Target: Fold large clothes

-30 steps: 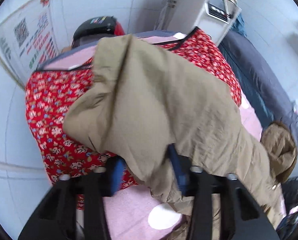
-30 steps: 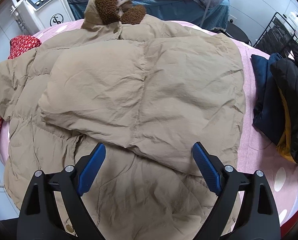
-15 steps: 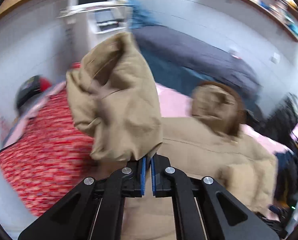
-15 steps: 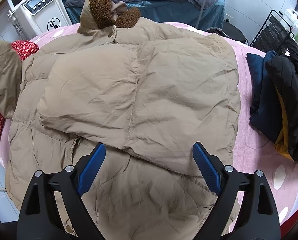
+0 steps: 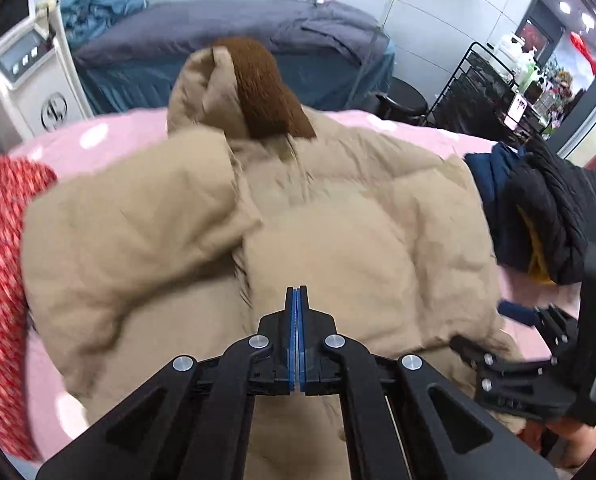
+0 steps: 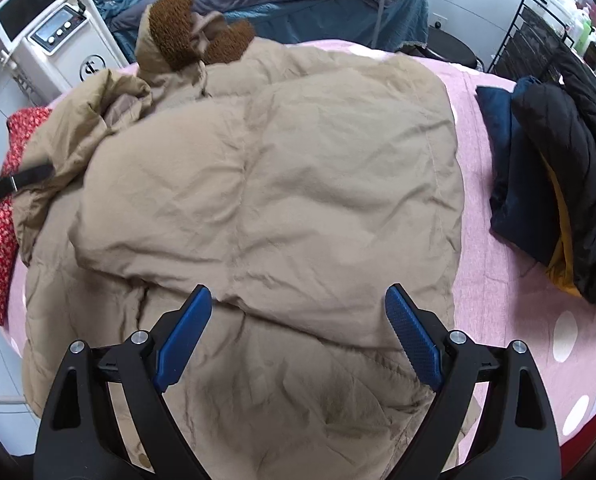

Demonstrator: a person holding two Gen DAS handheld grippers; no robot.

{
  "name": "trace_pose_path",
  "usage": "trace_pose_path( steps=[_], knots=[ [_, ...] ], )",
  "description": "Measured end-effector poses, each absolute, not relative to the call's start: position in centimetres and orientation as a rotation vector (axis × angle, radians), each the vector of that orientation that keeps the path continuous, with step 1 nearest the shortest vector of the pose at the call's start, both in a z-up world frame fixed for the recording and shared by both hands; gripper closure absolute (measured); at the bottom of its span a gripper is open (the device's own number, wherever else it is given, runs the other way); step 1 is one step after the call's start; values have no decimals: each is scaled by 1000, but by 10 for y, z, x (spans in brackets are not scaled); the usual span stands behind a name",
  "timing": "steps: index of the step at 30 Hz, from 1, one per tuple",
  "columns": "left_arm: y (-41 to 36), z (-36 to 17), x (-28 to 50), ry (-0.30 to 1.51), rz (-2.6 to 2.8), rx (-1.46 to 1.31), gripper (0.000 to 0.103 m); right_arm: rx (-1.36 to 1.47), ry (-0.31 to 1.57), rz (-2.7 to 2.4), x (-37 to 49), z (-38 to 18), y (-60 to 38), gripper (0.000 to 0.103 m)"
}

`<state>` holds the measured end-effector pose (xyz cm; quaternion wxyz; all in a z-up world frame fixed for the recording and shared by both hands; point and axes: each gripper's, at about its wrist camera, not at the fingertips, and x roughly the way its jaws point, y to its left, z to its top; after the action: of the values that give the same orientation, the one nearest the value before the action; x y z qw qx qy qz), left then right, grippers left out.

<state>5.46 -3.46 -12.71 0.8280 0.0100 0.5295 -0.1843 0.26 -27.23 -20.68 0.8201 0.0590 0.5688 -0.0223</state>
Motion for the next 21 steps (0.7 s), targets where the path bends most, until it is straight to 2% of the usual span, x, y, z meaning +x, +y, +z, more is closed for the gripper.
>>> trace_pose_path(
  steps=[2,3,5,6,7,9,10,14,21],
  knots=[
    [-28,-136,49,1154,-369,23,100,143,1199,-18,10,-202,-270,15],
    [-23,-140,48,1163,-353,29,96,158,1196,5,17,-199,-268,15],
    [-5,-149,41,1180,-301,46,77,185,1190,43,31,-196,-260,15],
    [1,-152,38,1180,-284,48,64,207,1189,81,43,-194,-253,15],
    [12,-153,35,1174,-253,56,59,220,1189,110,51,-192,-246,15],
    [30,-153,30,1154,-191,94,39,247,1185,179,72,-188,-230,15],
    [35,-155,28,1150,-170,111,33,255,1185,224,84,-186,-218,15],
    [62,-163,18,1180,-98,134,27,252,1193,397,132,-182,-163,15],
    [102,-177,-2,1244,2,23,26,211,1241,425,191,-208,-111,17]
  ],
)
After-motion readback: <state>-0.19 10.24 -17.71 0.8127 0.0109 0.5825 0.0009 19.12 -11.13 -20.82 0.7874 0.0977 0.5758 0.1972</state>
